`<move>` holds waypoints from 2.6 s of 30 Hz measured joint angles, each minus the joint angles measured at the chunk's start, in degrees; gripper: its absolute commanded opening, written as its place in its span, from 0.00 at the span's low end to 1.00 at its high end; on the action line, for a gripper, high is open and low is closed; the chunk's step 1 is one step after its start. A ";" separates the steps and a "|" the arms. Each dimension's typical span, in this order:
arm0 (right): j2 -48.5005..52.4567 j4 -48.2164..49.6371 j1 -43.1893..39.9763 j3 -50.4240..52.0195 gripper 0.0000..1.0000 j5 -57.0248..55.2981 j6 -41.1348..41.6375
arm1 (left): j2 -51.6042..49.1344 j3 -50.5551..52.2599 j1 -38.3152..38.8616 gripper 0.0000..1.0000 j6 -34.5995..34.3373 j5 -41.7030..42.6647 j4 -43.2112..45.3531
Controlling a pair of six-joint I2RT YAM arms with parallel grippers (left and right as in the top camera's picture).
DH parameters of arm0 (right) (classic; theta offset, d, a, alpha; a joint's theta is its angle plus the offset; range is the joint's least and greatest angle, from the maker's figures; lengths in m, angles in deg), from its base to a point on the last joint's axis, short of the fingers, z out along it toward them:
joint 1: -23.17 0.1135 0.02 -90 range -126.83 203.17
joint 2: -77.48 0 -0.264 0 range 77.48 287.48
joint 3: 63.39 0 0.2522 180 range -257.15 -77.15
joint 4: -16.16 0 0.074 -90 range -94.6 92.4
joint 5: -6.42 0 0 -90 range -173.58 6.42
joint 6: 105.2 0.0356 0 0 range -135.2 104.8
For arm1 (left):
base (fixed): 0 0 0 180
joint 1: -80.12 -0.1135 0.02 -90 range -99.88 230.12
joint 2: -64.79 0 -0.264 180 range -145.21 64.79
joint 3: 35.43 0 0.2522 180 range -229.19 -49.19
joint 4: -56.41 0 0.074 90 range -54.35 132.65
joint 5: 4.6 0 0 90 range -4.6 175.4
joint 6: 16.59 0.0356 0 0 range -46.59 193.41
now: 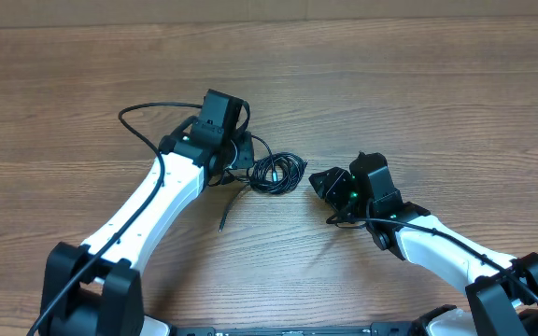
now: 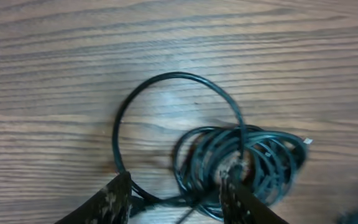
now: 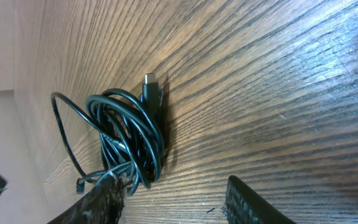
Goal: Untangle cables
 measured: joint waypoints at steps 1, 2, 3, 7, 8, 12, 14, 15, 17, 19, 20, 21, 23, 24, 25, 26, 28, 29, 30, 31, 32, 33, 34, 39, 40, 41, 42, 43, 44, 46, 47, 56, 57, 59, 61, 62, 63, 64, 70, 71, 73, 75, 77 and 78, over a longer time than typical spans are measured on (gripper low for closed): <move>0.00 0.00 0.00 0.00 0.51 0.00 0.00 | -0.74 0.04 0.00 0.47 0.76 -0.52 0.66; 0.00 -0.02 0.00 0.00 0.51 0.00 0.00 | -1.57 0.07 0.00 0.47 1.60 -0.90 1.62; 0.00 0.00 0.00 0.00 0.51 0.02 0.00 | -2.49 0.07 0.00 0.47 2.56 -1.07 2.51; 0.00 0.02 0.00 0.00 0.51 0.00 -0.02 | -7.21 0.09 0.00 0.42 5.22 -1.05 4.92; 0.00 0.00 0.00 0.00 0.51 0.00 0.00 | -8.55 0.09 0.00 0.42 5.81 -0.46 5.77; -0.02 0.00 0.00 0.00 0.51 0.00 0.00 | -11.78 0.28 0.00 0.43 6.95 3.89 9.79; 0.00 0.02 0.00 0.00 0.51 0.02 0.00 | -11.96 0.44 0.00 0.42 6.86 6.23 11.54; 0.00 0.00 0.00 0.00 0.52 0.02 -0.02 | -11.96 0.42 0.00 0.42 6.69 7.23 12.41; -0.02 0.00 0.00 0.00 0.51 0.02 -0.02 | -11.96 0.42 0.00 0.42 5.75 9.31 14.01; 0.00 0.00 0.00 0.00 0.52 0.00 -0.02 | -11.96 0.42 0.00 0.43 3.89 10.97 14.60; 0.00 0.00 0.00 0.00 0.51 0.02 -0.04 | -11.96 0.42 0.00 0.43 2.21 11.69 14.64; 0.00 0.02 0.00 0.00 0.52 0.02 0.00 | -11.96 0.42 0.02 0.44 0.35 12.20 14.64; 0.00 0.04 0.00 0.00 0.52 0.00 -0.02 | -11.96 0.42 0.07 0.44 -2.62 12.79 14.80; -0.02 0.07 0.00 0.00 0.51 0.00 -0.02 | -11.96 0.42 0.15 0.44 -4.02 12.98 15.13; 0.00 0.09 0.00 0.00 0.52 0.00 -0.02 | -11.96 0.42 0.24 0.43 -5.40 13.14 15.52; -0.02 0.07 0.00 0.00 0.52 0.00 -0.02 | -11.96 0.42 0.39 0.43 -6.43 13.14 15.76; 0.00 0.07 0.00 0.00 0.52 0.02 -0.04 | -11.96 0.42 1.05 0.40 -8.63 12.39 16.00; 0.00 0.04 0.00 0.00 0.52 0.02 -0.04 | -11.98 0.42 1.62 0.39 -9.90 11.78 16.00; 0.00 0.09 0.00 0.00 0.52 0.04 -0.07 | -12.11 0.42 2.16 0.38 -11.06 11.17 16.15; 0.00 0.07 0.00 0.00 0.52 0.02 -0.13 | -12.37 0.42 2.64 0.38 -11.89 10.75 16.44; 0.00 0.09 0.00 0.00 0.52 0.00 -0.13 | -12.85 0.42 3.17 0.39 -12.92 10.32 16.79; 0.00 0.07 0.00 0.00 0.52 0.02 -0.13 | -13.44 0.42 3.56 0.39 -13.81 9.97 17.07; 0.00 0.02 0.00 0.00 0.51 0.00 -0.15 | -14.40 0.42 4.00 0.38 -14.62 9.46 17.64; -0.02 -0.02 0.00 0.00 0.51 0.00 -0.15 | -17.35 0.42 4.13 0.04 -17.35 8.00 21.99; 0.00 0.02 0.00 0.00 0.51 0.02 -0.15 | -17.35 0.42 3.78 0.04 -17.79 8.00 22.56; 0.00 -0.02 0.00 0.00 0.51 0.00 -0.15 | -17.35 0.42 3.52 0.04 -18.05 8.33 23.21; 0.00 -0.07 0.00 0.00 0.52 0.02 -0.17 | -17.35 0.42 3.15 0.04 -18.34 9.29 24.04; -0.02 -0.02 0.00 0.00 0.52 0.02 -0.15 | -17.35 0.42 2.73 0.04 -18.47 10.45 24.65; 0.00 -0.02 0.00 0.00 0.52 0.02 -0.13 | -17.35 0.42 2.32 0.04 -18.69 11.72 25.09; 0.00 -0.02 0.00 0.00 0.52 0.02 -0.13 | -17.35 0.42 1.44 0.04 -18.88 15.13 25.62; 0.00 -0.04 0.00 0.00 0.52 0.02 -0.17 | -17.35 0.42 1.05 0.04 -18.91 16.81 25.79; 0.00 -0.20 0.00 0.00 0.52 0.02 -0.17 | -15.34 0.42 -2.73 0.04 -19.08 22.21 26.14; -0.02 -0.20 0.00 0.00 0.52 0.00 -0.13 | -15.08 0.42 -3.50 0.04 -19.19 22.21 25.94; 0.00 -0.22 0.00 0.00 0.52 0.00 -0.15 | -14.75 0.42 -5.44 0.08 -19.43 22.21 25.18; 0.00 -0.22 0.00 0.00 0.52 0.02 -0.13 | -14.71 0.42 -7.67 0.12 -20.04 22.12 24.15; -0.02 -0.24 0.00 0.00 0.52 0.00 -0.15 | -14.71 0.42 -8.63 0.14 -20.20 21.81 23.26; 0.00 -0.22 0.00 0.00 0.52 0.04 -0.13 | -14.71 0.42 -9.44 0.15 -20.24 21.31 22.27; 0.00 -0.22 0.00 0.00 0.52 0.02 -0.13 | -14.71 0.42 -10.19 0.15 -20.39 20.65 21.24; 0.00 -0.24 0.00 0.00 0.52 0.02 -0.15 | -14.71 0.44 -12.28 0.20 -20.39 13.27 12.13; 0.00 -0.22 0.00 0.00 0.52 0.00 -0.17 | -14.71 0.44 -12.33 0.21 -20.39 12.00 11.10; 0.00 -0.22 0.00 0.00 0.52 0.00 -0.15 | -14.71 0.44 -12.33 0.21 -20.41 10.08 9.57; 0.00 -0.26 0.00 0.00 0.52 0.02 -0.15 | -14.71 0.44 -12.33 0.24 -20.39 9.09 9.20; 0.00 -0.24 0.00 0.00 0.52 0.02 -0.17 | -14.71 0.44 -12.33 0.27 -20.04 9.16 9.86; 0.00 -0.24 0.00 0.00 0.52 0.04 -0.15 | -14.71 0.44 -12.33 0.29 -19.47 9.70 10.73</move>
